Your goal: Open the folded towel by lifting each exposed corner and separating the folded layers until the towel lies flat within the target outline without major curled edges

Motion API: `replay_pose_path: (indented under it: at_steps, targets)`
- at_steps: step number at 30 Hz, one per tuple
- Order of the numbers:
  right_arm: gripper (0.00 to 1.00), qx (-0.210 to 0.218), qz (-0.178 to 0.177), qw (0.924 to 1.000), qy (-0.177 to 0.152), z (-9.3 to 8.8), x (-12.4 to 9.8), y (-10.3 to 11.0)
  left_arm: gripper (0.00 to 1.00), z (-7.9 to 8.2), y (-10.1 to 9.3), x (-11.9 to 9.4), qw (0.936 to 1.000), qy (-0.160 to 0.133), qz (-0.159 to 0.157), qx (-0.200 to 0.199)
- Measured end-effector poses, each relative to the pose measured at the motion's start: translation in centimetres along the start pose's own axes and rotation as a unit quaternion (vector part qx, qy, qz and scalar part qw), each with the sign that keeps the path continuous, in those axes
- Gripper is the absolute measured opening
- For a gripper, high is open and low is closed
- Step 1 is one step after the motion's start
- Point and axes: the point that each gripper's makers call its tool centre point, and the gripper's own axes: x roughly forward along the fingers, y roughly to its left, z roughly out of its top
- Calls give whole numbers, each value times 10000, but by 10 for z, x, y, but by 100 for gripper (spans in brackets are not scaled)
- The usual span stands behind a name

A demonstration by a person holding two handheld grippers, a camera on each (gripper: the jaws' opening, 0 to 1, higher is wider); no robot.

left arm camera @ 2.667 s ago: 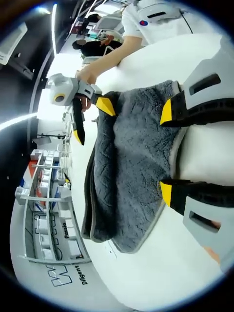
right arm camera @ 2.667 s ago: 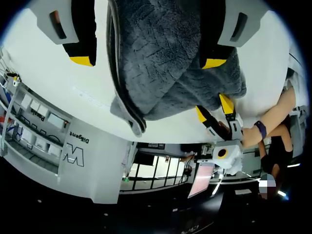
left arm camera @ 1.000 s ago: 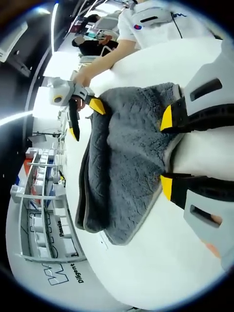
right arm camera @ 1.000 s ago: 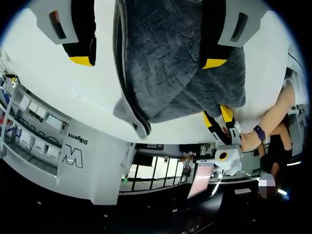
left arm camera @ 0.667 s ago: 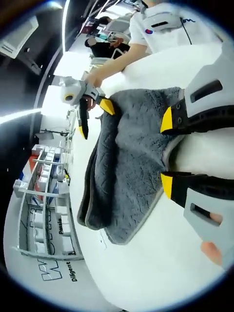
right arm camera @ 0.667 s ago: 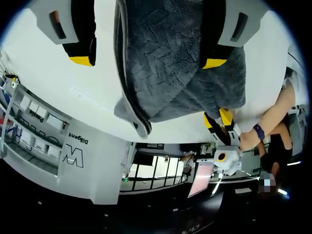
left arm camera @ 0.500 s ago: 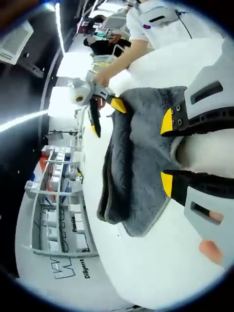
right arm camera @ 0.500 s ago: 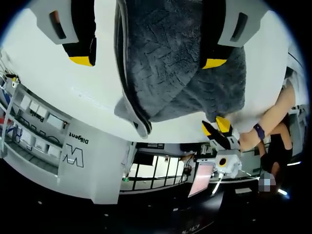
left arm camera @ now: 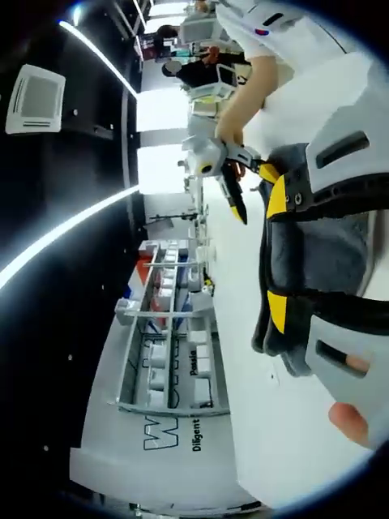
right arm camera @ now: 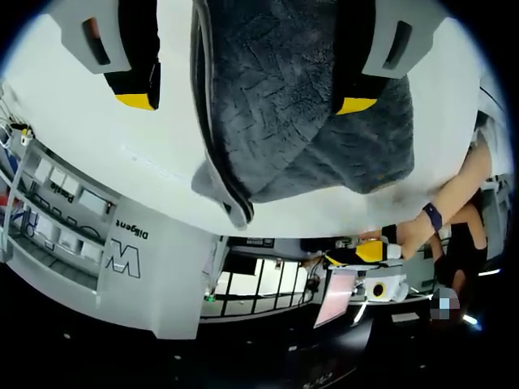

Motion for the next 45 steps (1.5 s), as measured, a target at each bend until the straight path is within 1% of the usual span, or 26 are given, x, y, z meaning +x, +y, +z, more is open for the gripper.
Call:
replay_pose_path:
  at_steps: [3, 9, 12, 18, 24, 28, 31, 37, 39, 42, 45]
  targets:
    - [89, -7, 2, 10000, 9, 0, 0, 0, 41, 1, 3, 3, 10000, -32, 13, -89]
    - [89, -13, 4, 10000, 16, 0, 1, -1, 52, 5, 1, 5, 9999, -129, 5, -112]
    - [89, -13, 4, 10000, 16, 0, 1, -1, 59, 3, -12, 8, 9999, -150, 44, -67]
    - [89, -14, 7, 10000, 20, 0, 1, 0, 71, -1, -8, 9, 9998, -82, 190, -70]
    - [89, -14, 11, 10000, 24, -1, 1, 1, 81, -2, -3, 7, 9992, -108, 358, -147]
    - [89, -16, 14, 10000, 28, -1, 1, 1, 84, -4, -3, 7, 9990, -91, 399, -165]
    - [89, -17, 15, 10000, 30, -1, 1, 1, 88, -6, -4, 8, 9989, -57, 418, -199]
    - [89, -11, 20, 10000, 33, -1, 1, 0, 94, -14, -9, 12, 9990, 86, 387, -217]
    - [89, -11, 19, 10000, 35, -1, 1, 0, 94, -18, -10, 13, 9989, 173, 394, -188]
    - [89, -14, 18, 10000, 34, -1, 1, 0, 94, -20, -11, 13, 9988, 223, 404, -183]
    - [89, -10, 19, 10000, 28, -1, 1, 0, 93, -19, -8, 11, 9985, 212, 496, -119]
